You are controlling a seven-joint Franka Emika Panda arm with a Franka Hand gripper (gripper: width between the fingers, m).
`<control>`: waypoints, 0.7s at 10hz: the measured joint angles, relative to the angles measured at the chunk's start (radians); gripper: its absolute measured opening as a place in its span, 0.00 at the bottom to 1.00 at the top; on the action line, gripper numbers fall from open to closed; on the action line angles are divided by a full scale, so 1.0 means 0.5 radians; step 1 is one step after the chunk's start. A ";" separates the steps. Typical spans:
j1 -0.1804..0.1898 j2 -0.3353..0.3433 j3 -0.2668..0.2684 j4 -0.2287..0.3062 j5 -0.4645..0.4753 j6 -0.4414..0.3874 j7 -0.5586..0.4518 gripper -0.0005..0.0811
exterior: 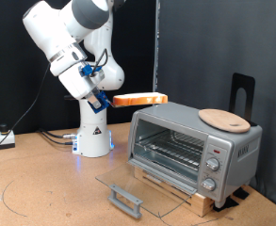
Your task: Make a piece of toast with the oven
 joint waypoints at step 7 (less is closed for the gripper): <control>0.010 0.035 0.129 -0.468 -0.114 0.439 -0.211 0.51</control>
